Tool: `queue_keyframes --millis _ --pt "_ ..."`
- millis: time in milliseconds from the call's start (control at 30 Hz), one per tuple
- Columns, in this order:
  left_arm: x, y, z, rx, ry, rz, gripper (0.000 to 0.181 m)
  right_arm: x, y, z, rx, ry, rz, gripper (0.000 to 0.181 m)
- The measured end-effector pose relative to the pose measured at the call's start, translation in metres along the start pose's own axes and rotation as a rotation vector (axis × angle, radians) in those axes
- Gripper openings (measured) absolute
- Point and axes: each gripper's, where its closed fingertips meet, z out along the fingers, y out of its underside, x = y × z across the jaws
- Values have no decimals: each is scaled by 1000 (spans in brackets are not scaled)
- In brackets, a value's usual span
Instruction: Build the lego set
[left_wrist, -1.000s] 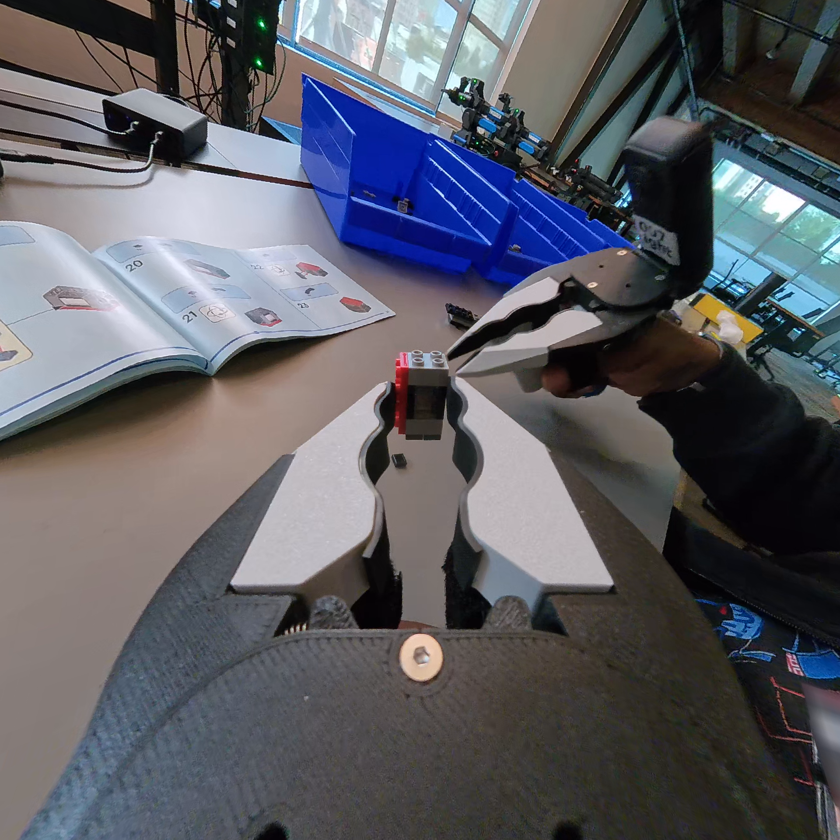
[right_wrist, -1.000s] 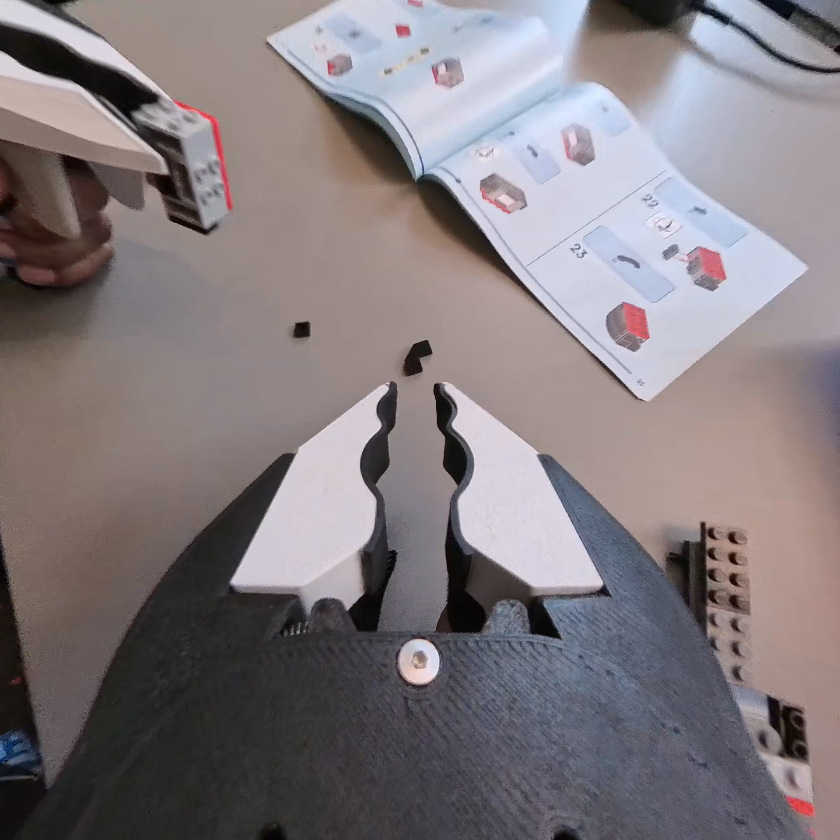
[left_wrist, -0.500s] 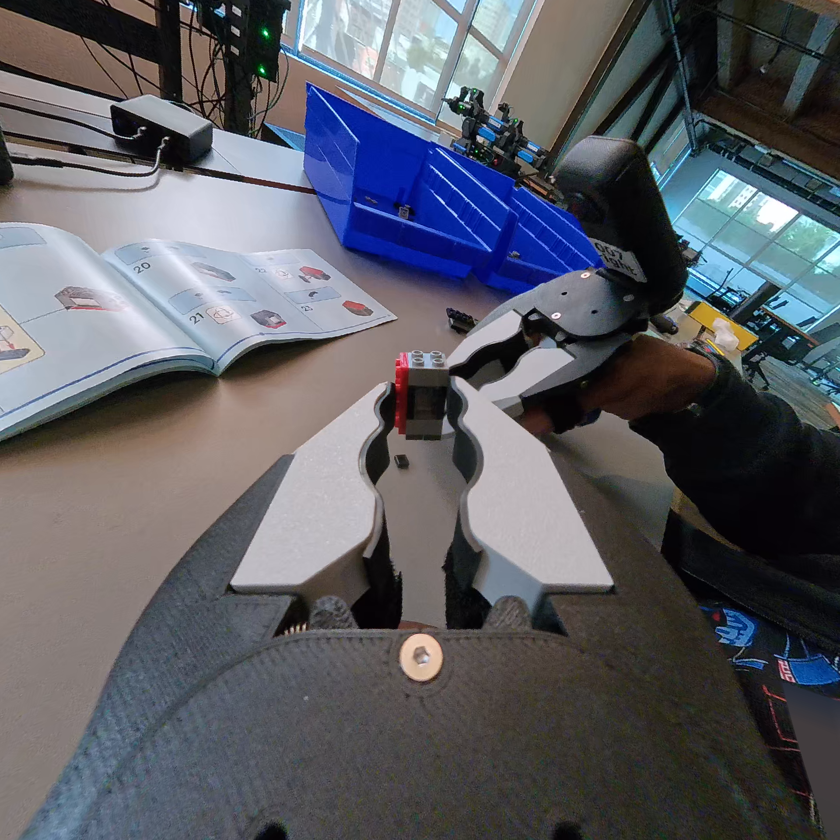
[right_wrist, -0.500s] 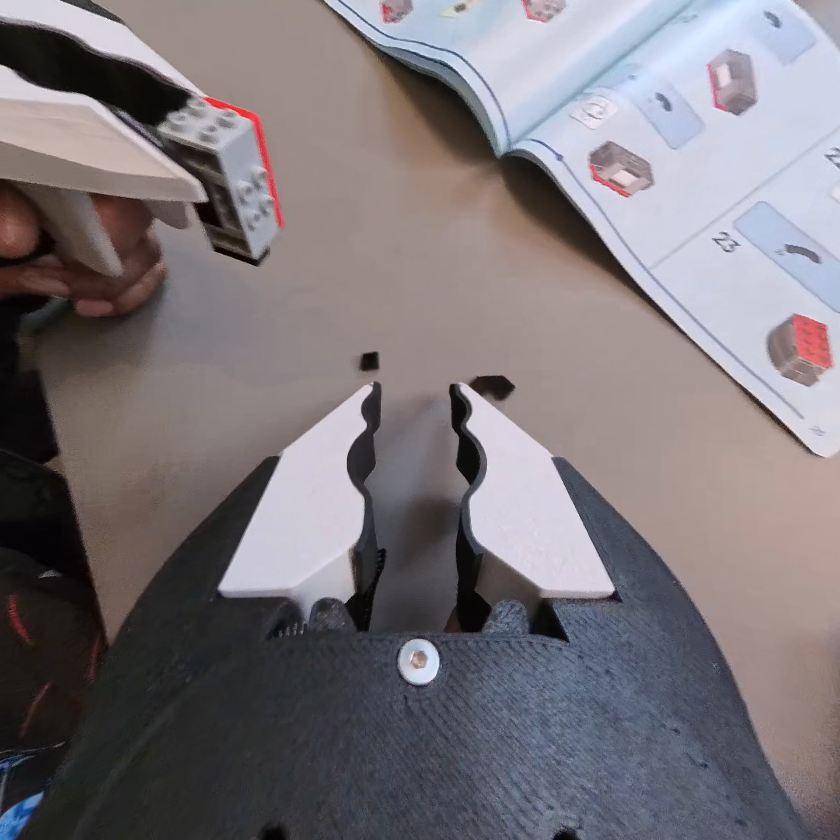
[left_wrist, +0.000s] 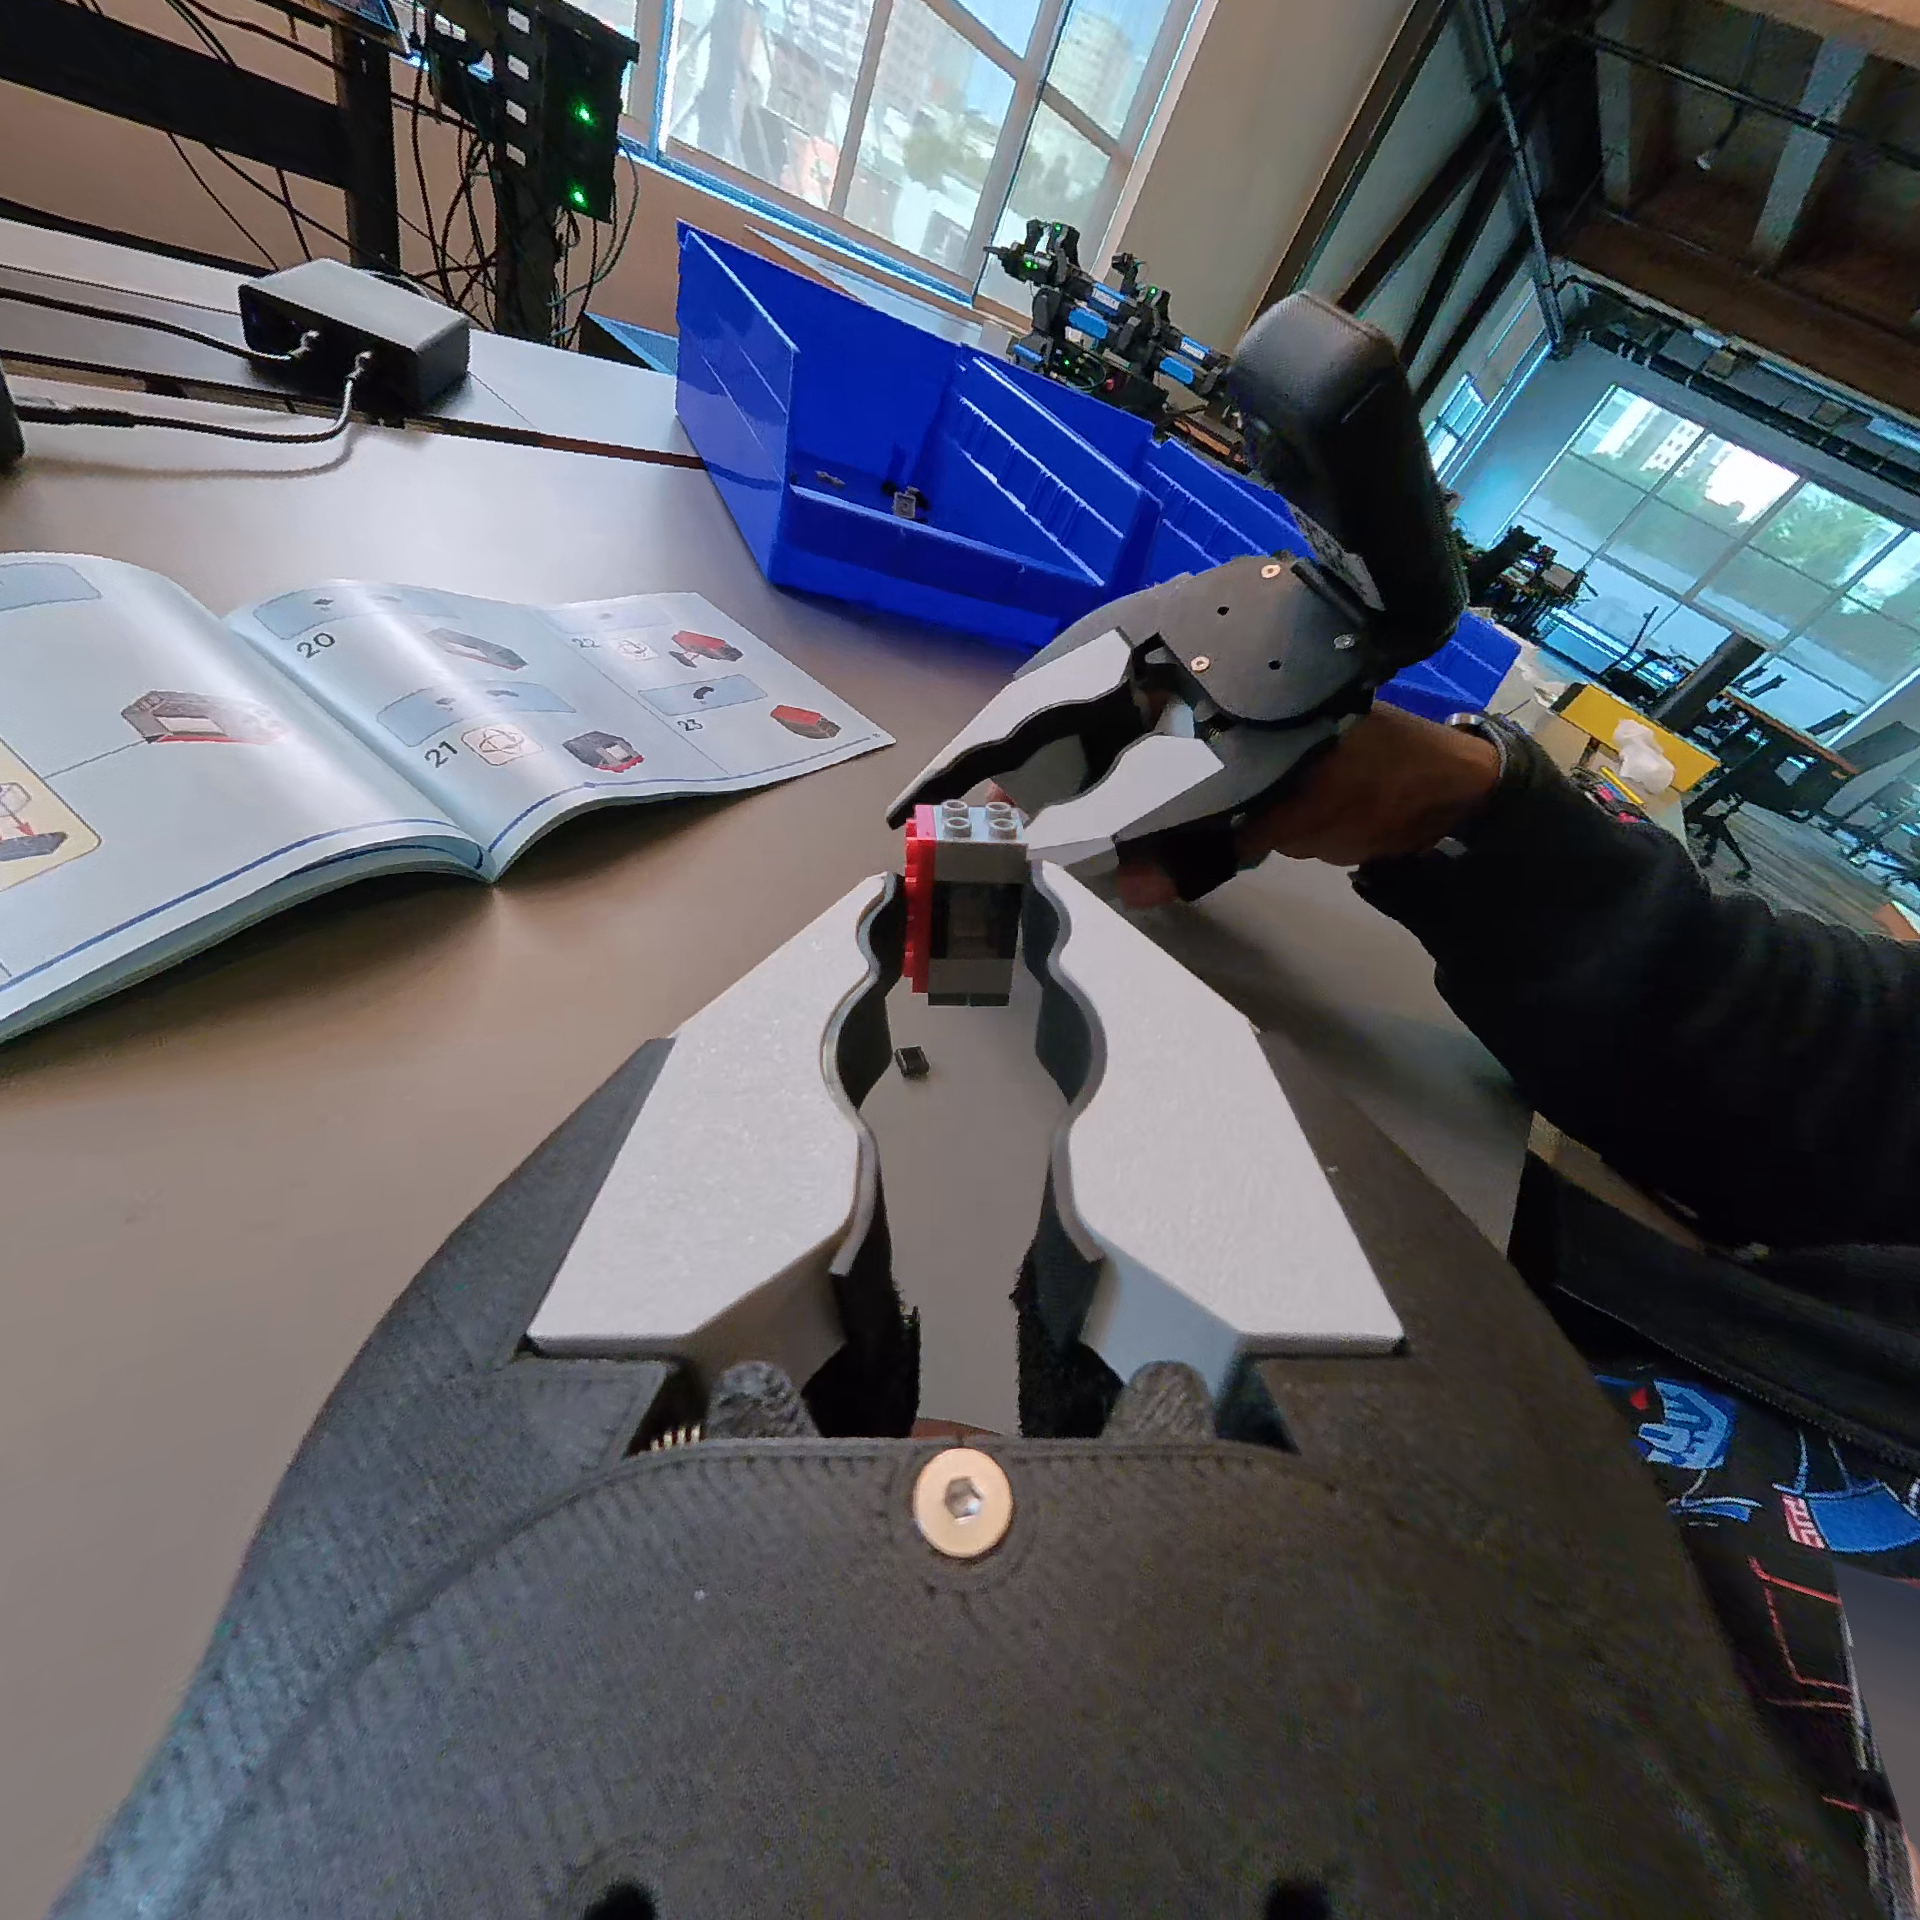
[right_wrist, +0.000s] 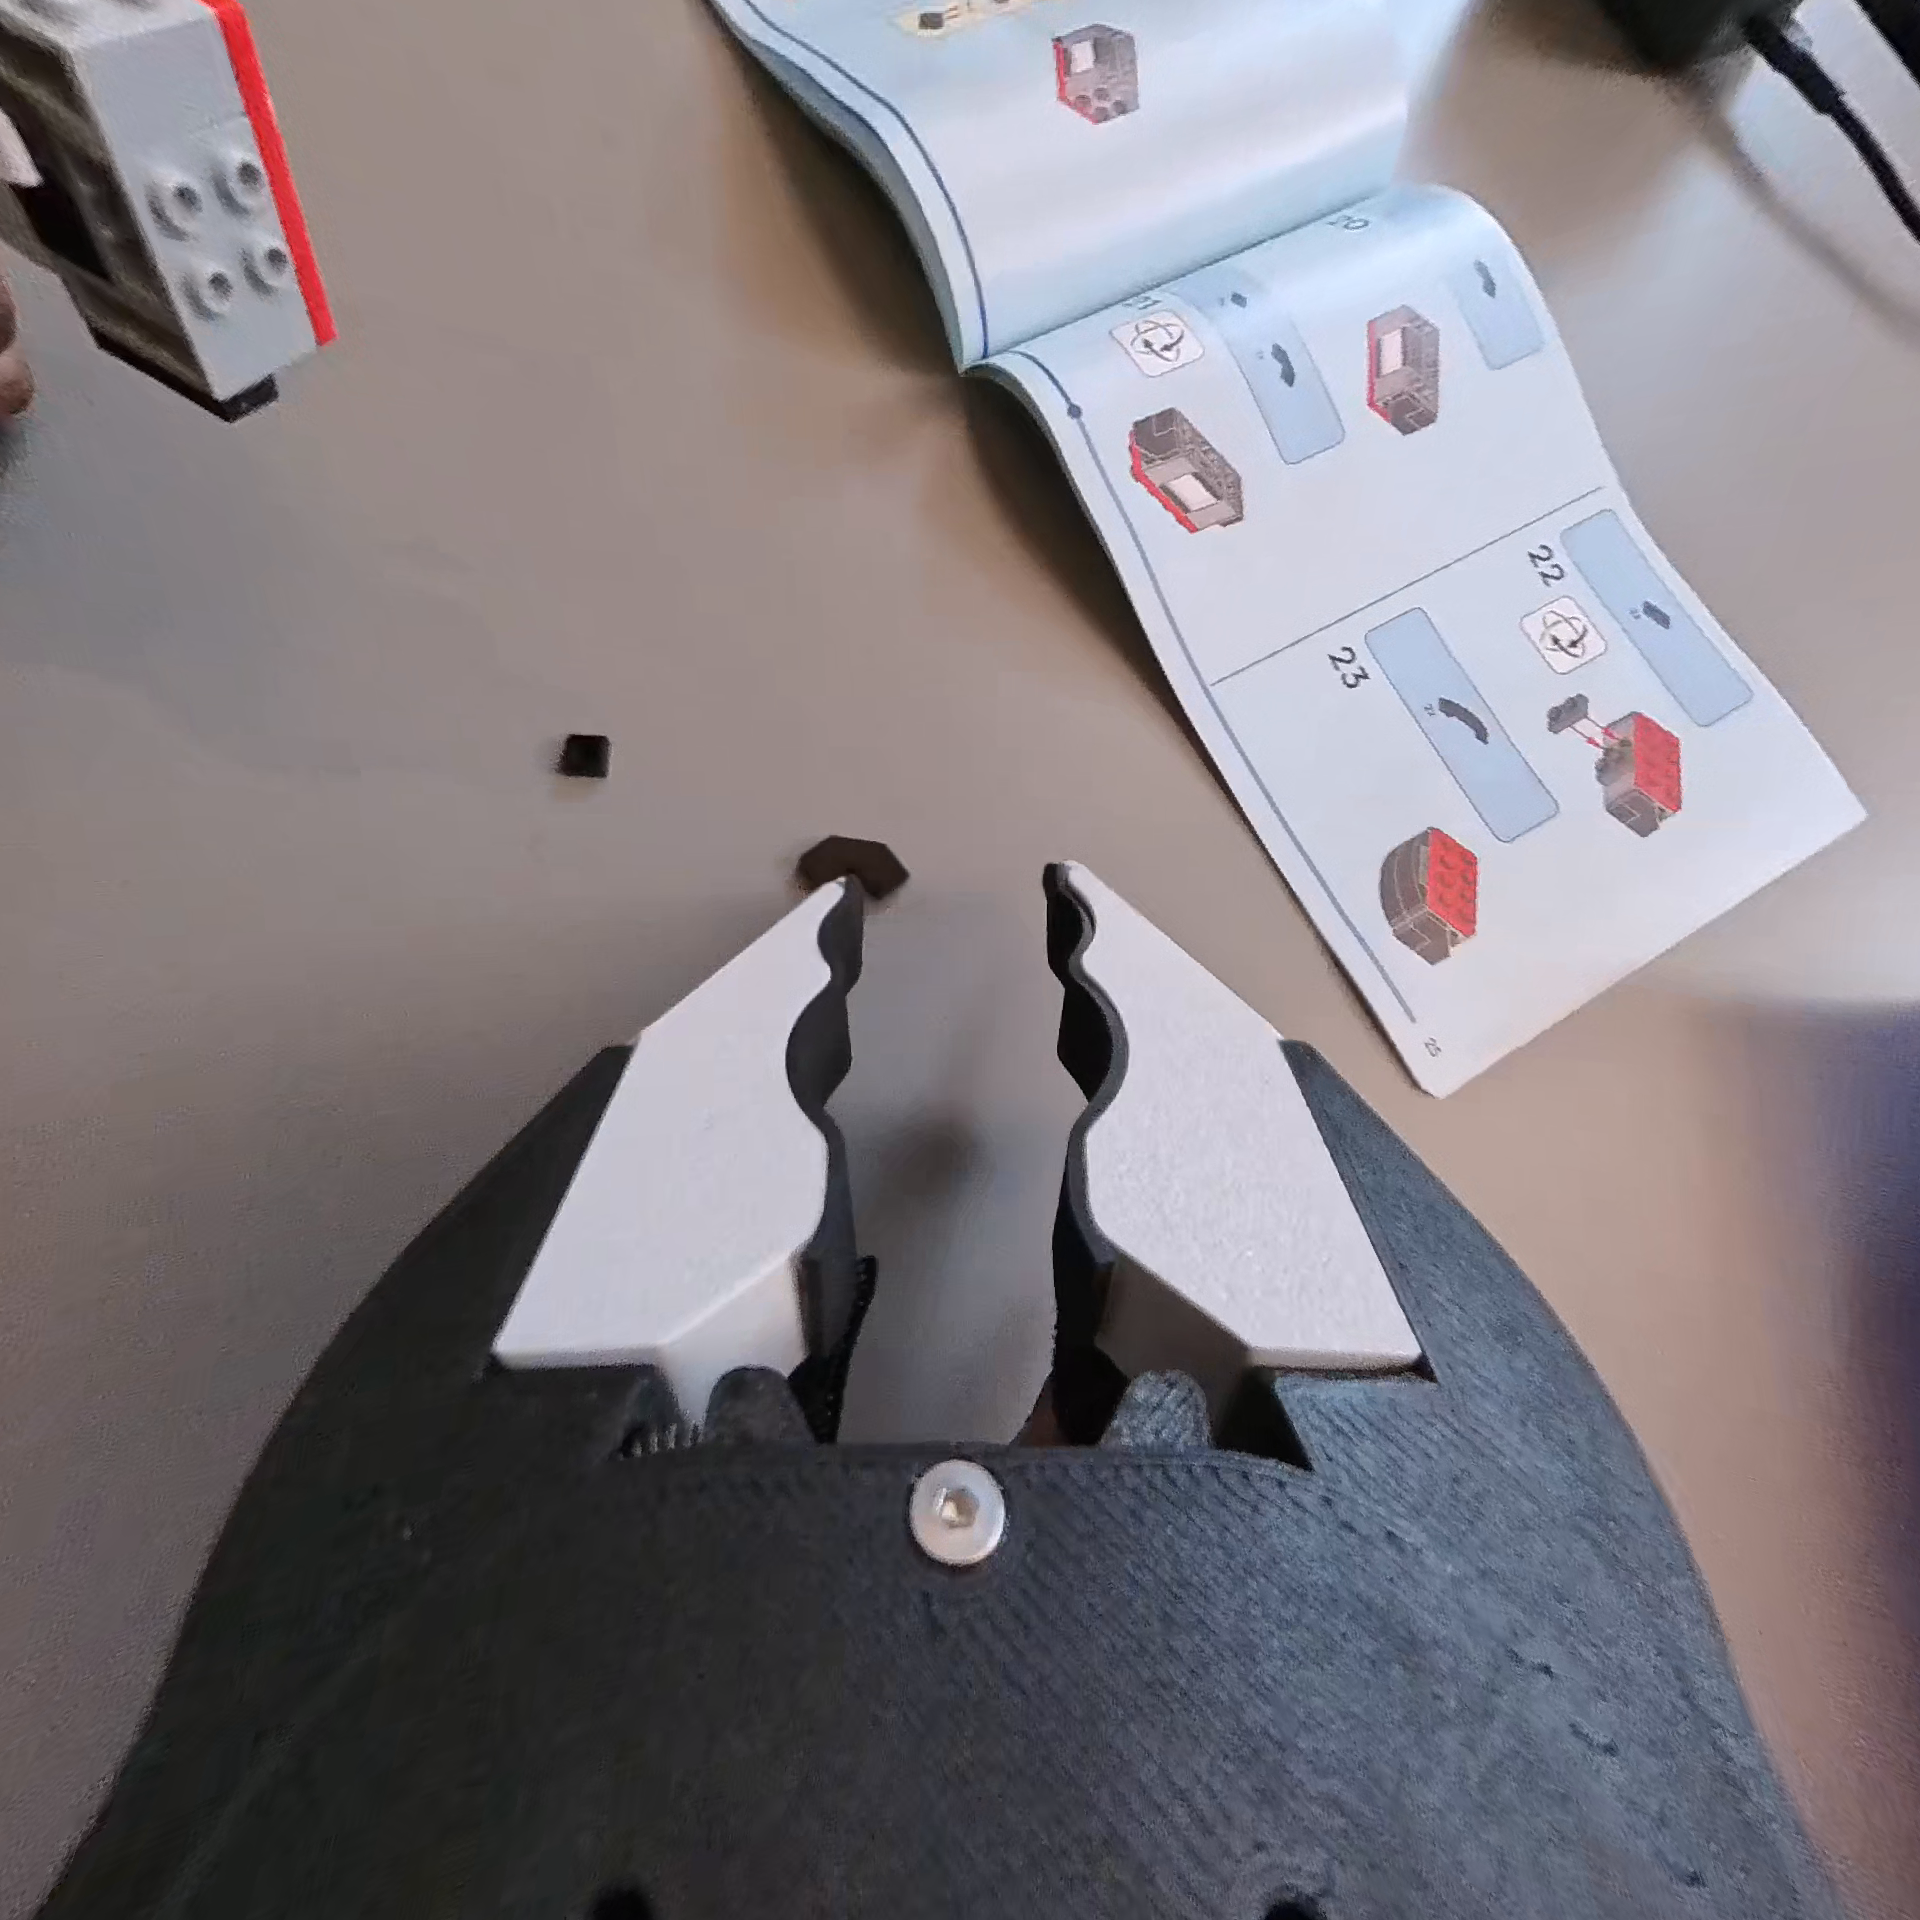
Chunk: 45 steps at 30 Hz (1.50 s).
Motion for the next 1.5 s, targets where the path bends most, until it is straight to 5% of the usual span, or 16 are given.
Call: queue_keyframes --millis 333,800,1500 --pt "5 -3 -2 17 22 41 22 -9 -4 7 -3 2 9 36" --pt "23 -13 -13 97 59 339 23 -16 -7 -6 60 -100 74 30" --pt "20 -17 -15 121 36 365 23 -18 -3 12 -25 -53 40 8"
